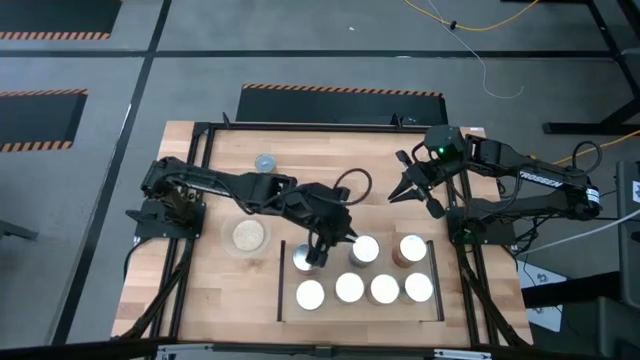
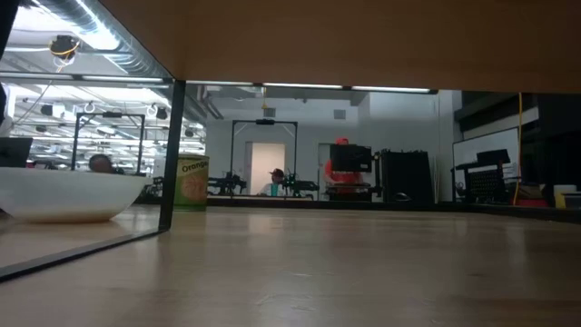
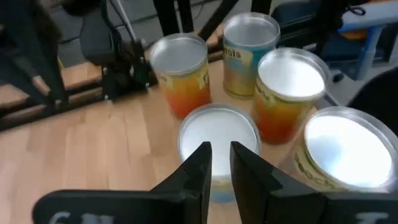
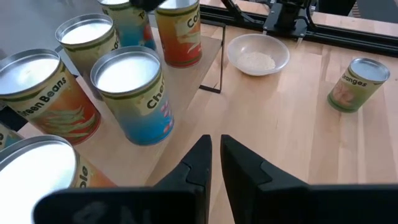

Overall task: Pick and place cans onto a shelf
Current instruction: Put the canned cherries on the shelf

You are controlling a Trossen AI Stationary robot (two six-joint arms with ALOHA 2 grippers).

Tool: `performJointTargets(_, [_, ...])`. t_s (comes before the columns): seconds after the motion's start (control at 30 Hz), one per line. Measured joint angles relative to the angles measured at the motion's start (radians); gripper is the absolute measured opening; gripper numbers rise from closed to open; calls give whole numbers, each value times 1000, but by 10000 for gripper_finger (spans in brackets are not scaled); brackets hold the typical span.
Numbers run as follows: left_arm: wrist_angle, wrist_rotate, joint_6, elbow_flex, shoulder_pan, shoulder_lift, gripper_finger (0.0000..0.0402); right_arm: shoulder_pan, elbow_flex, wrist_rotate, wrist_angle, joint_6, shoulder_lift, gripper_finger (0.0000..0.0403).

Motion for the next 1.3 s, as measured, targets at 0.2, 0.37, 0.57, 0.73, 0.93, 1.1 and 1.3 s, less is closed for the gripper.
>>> performJointTargets(0.2, [-108, -8, -51, 4, -1, -35, 35, 0, 0, 1, 0, 0, 0, 40])
performJointTargets(0.37, [-197, -8, -75, 1, -3, -30, 12, 0, 0, 1, 1, 0, 0, 40])
performJointTargets(0.57, [-189, -8, -74, 2, -1, 3, 3, 0, 0, 1, 1, 0, 0, 40])
performJointTargets(0.73, [-173, -4, -74, 2, 8, 16, 2, 0, 0, 1, 1, 0, 0, 40])
performJointTargets(0.93, [-132, 5, -74, 4, 18, 38, 1, 0, 0, 1, 2, -3, 0, 40])
performJointTargets(1.1, [-132, 22, -74, 2, 21, 56, 1, 0, 0, 1, 2, -3, 0, 40])
performJointTargets(1.3, [-98, 29, -74, 4, 25, 73, 1, 0, 0, 1, 1, -4, 0, 40])
